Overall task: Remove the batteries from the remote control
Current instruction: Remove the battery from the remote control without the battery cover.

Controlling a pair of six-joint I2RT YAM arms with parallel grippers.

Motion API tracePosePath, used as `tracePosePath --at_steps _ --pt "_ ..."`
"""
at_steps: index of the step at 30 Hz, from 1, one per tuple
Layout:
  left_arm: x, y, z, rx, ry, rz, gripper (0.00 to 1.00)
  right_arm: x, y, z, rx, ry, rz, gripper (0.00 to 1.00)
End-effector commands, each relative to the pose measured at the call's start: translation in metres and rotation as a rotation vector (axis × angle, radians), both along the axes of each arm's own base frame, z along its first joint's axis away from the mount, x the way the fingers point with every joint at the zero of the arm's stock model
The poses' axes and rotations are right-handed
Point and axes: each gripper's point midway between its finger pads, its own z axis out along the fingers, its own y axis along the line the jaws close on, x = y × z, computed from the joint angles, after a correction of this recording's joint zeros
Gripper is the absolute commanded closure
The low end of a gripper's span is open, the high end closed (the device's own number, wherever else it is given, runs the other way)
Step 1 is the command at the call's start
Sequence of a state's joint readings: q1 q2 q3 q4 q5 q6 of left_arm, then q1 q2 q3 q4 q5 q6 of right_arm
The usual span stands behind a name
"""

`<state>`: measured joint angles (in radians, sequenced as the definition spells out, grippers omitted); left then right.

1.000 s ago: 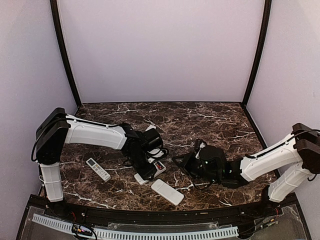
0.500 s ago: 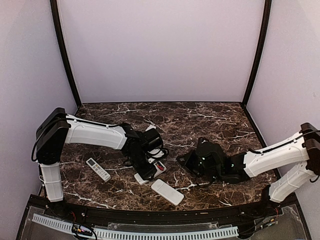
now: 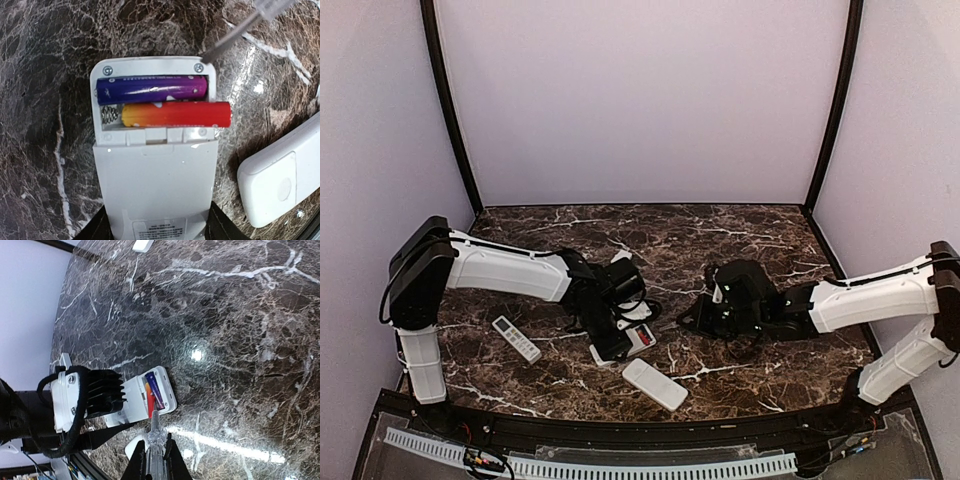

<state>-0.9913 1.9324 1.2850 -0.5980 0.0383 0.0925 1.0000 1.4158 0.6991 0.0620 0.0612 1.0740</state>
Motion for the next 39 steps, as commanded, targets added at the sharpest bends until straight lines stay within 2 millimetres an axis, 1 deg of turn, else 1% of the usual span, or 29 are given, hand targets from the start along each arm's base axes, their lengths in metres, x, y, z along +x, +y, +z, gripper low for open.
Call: tracePosePath --at_steps 1,4,10,12,17,19,24,27,30,32,39 --pt "-0.006 -0.008 -0.008 -0.023 -0.024 -0.071 0.92 -0.007 0.012 0.009 0.025 -0.03 0.123 1.0" --pt "-0.006 -0.008 -0.009 -0.021 -0.026 -0.072 0.92 -0.002 0.016 0.011 0.026 -0.057 0.123 1.0" --pt "-0.005 -0.009 -0.008 -0.021 -0.025 -0.068 0.92 0.006 0.031 0.013 0.01 -0.091 0.138 1.0" --pt "-0.005 -0.009 -0.008 -0.023 -0.024 -0.067 0.92 0.012 0.03 0.012 -0.018 -0.113 0.111 1.0" --pt "-0.006 -0.01 -0.006 -0.026 -0.021 -0.064 0.92 0.017 0.032 0.008 -0.062 -0.143 0.092 1.0" --pt "-0.006 -0.011 -0.006 -0.026 -0.02 -0.063 0.92 0.016 0.034 0.004 -0.098 -0.145 0.102 1.0" --pt "-0.006 -0.011 -0.006 -0.028 -0.019 -0.061 0.92 0.013 0.044 0.001 -0.134 -0.156 0.129 1.0" --pt "-0.006 -0.011 -0.005 -0.026 -0.02 -0.06 0.92 0.011 0.04 -0.003 -0.166 -0.156 0.117 1.0" --pt "-0.005 -0.011 -0.005 -0.025 -0.021 -0.059 0.92 0.009 0.031 -0.008 -0.243 -0.156 0.104 1.0" --pt "-0.005 -0.011 -0.005 -0.026 -0.021 -0.059 0.92 0.007 0.029 -0.011 -0.28 -0.163 0.117 1.0" --pt "-0.005 -0.01 -0.005 -0.022 -0.025 -0.059 0.93 0.003 0.038 -0.02 -0.305 -0.15 0.18 1.0"
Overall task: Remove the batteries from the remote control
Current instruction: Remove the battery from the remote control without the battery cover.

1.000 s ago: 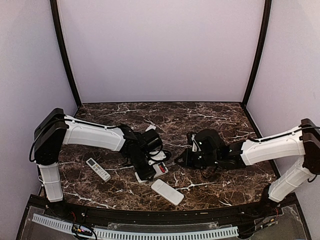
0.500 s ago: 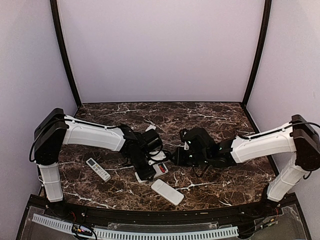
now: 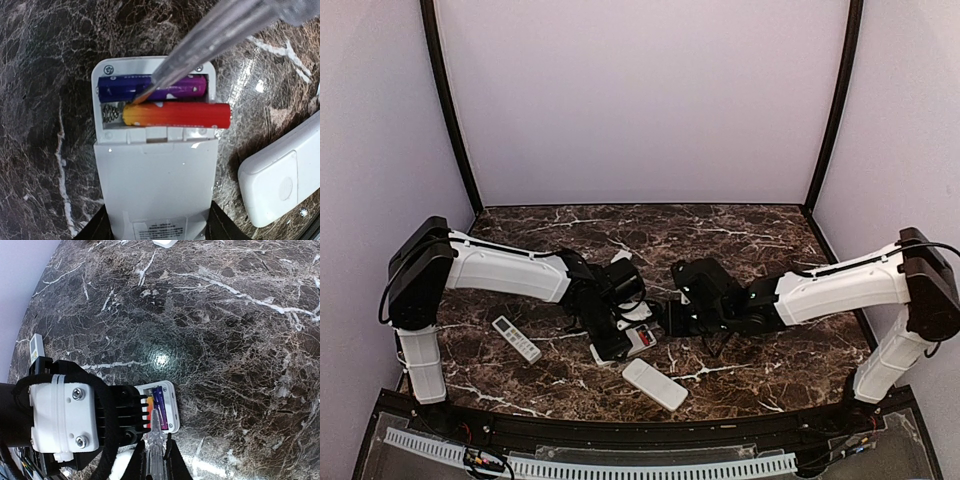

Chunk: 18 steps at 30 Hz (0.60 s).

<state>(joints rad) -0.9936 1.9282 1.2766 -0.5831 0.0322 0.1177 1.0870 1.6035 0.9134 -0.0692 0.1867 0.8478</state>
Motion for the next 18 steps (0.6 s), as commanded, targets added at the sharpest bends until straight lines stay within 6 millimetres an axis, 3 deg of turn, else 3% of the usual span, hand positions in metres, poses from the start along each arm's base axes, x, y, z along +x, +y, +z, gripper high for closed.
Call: tracePosePath --at_steps 1,6,10,18 --pt "-0.006 -0.009 -0.005 -0.018 -0.008 -0.033 0.92 -0.002 0.001 -0.013 -0.079 0.003 0.029 1.0" --pt "-0.006 -0.01 -0.005 -0.017 -0.011 -0.035 0.93 -0.004 0.004 -0.029 -0.085 0.057 0.025 1.0" --pt "-0.006 -0.01 -0.005 -0.016 -0.012 -0.036 0.93 -0.006 0.007 -0.033 0.034 0.142 0.01 1.0" --pt "-0.003 -0.008 -0.005 -0.008 -0.029 -0.023 0.93 -0.005 0.005 -0.018 0.288 0.233 0.034 1.0"
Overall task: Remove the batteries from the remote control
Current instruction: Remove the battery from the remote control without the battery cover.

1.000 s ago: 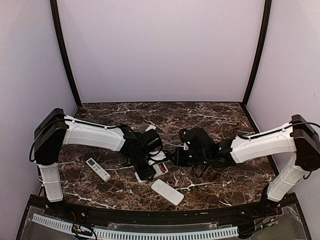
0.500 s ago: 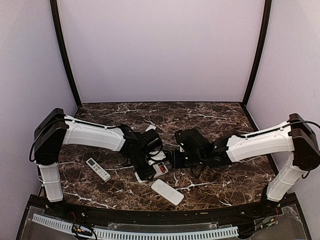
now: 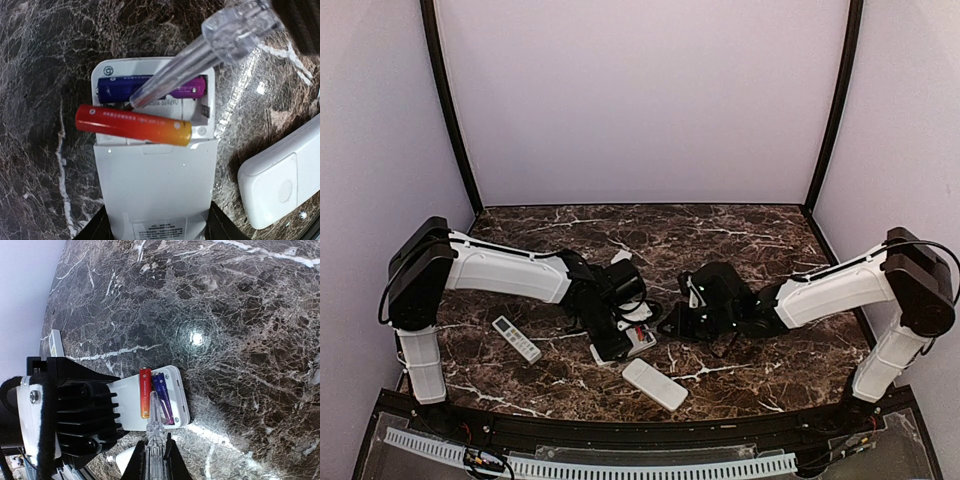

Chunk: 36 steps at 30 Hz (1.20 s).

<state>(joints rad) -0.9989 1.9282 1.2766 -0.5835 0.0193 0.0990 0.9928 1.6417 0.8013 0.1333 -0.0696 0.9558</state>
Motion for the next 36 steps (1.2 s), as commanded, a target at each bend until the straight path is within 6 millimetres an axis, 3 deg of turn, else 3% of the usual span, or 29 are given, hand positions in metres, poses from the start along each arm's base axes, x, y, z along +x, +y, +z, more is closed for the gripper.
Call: tracePosePath --at_steps 1,16,24,31,36 --pt "-0.003 -0.008 -0.005 -0.012 -0.023 -0.037 0.93 -0.002 0.003 0.011 0.125 0.037 0.015 1.0" --pt "0.001 -0.01 -0.004 -0.026 -0.023 -0.012 0.94 -0.016 0.004 0.046 0.301 0.013 0.1 1.0" --pt "0.002 -0.009 -0.003 -0.023 -0.021 -0.004 0.94 -0.016 -0.016 0.023 0.2 0.032 0.037 1.0" --pt "0.013 -0.004 0.001 -0.001 -0.09 0.009 0.94 -0.002 -0.035 0.034 0.034 -0.065 -0.018 1.0" --pt "0.02 -0.007 0.02 -0.061 -0.154 0.023 0.96 0.001 -0.049 0.041 0.008 -0.098 -0.062 1.0"
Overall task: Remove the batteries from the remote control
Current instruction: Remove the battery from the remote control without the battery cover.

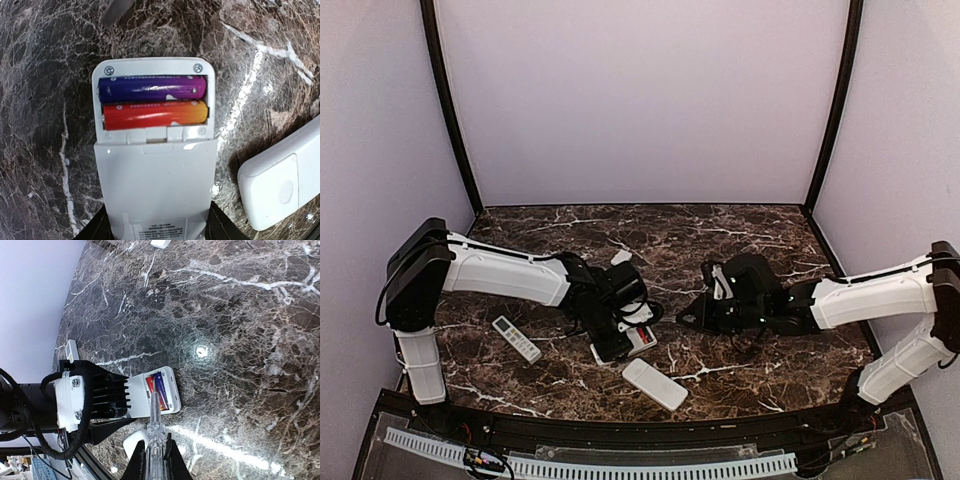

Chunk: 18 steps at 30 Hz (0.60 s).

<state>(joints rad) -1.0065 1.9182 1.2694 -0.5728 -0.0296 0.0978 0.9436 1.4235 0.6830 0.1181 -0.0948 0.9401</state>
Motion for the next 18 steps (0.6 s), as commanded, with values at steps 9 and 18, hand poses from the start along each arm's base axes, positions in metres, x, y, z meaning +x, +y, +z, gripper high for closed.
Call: tracePosePath --at_steps 9,18 --pt "0.03 -0.002 0.05 -0.133 -0.268 0.011 0.96 0.003 -0.018 0.036 -0.001 -0.146 -0.015 1.0" --pt "0.021 0.001 0.063 -0.152 -0.33 -0.116 0.94 0.002 -0.004 0.053 -0.023 -0.221 0.089 1.0"
